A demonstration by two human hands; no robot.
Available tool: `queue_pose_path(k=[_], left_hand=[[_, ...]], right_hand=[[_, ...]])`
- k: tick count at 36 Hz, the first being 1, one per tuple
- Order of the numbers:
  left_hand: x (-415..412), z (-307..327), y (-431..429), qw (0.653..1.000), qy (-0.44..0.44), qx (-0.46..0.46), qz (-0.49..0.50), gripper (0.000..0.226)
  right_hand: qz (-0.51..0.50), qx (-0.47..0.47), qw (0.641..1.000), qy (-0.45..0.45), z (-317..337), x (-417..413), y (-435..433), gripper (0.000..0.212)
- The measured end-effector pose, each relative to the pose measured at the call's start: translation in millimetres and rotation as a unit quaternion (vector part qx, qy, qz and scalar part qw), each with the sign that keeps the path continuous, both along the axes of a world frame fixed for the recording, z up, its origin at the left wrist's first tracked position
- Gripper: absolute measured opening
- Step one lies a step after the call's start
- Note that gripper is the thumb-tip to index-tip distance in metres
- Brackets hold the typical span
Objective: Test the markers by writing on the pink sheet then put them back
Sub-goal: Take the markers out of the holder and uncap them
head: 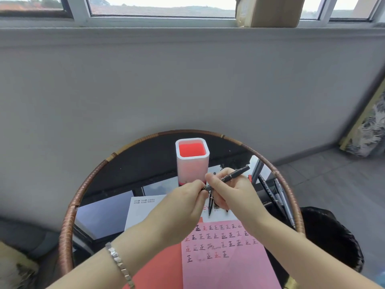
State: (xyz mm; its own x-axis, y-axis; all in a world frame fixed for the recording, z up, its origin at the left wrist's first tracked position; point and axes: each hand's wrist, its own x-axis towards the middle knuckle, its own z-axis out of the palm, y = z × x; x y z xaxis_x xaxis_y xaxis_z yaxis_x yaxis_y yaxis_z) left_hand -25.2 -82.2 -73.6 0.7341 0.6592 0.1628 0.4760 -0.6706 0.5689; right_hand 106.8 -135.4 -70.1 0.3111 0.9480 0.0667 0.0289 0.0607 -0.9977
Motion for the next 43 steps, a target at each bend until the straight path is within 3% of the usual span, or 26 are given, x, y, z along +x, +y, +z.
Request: queue_pose_path(k=[4,9,16,21,24,31,34,38,43], left_hand=[[-0.3,0.1,-2.3,0.999,-0.003,0.041,-0.015,0.022],[-2.9,0.0,-1.8,0.997,-0.053,0.056,-0.031,0.015],[-7.0,3.7,-3.3,0.996,-0.055,-0.019,-0.069,0.018],[-12.3,2.7,-4.2,0.995,-0.005,-0.062,-0.081,0.023],[-16.3,-3.8,0.0,0.997,0.043,-0.053,-0.034,0.019],[-34.1,-51.7,37.0,0.985,0.031,-0.063,0.157,0.018],[-41.3,-68.3,44.7,0.980,0.005,-0.057,0.192,0.003],[-42.6,-83.8,52.1,0.977,0.025,-0.002,0.211,0.003],[-41.0,-83.4,47.8,0.971,0.049,0.027,0.234,0.025]], right_hand=[[-0.020,-0.031,0.999,0.032,-1.0,-2.1,4.4,0.030],[-0.013,-0.002,0.999,0.044,-0.5,-3.1,2.4,0.034],[0.006,0.039,0.999,0.011,-8.1,-1.5,-1.9,0.034],[0.016,0.040,0.998,-0.042,-12.2,0.2,-5.1,0.031],[-0.050,0.040,0.997,-0.034,-13.5,5.4,-4.9,0.031],[-0.141,0.022,0.990,0.006,-25.8,23.4,-11.8,0.031],[-0.150,0.005,0.989,0.011,-32.0,23.6,-13.6,0.031],[-0.154,-0.010,0.988,0.011,-35.6,22.0,-14.1,0.031],[-0.149,-0.021,0.989,0.005,-37.3,18.8,-17.7,0.030]])
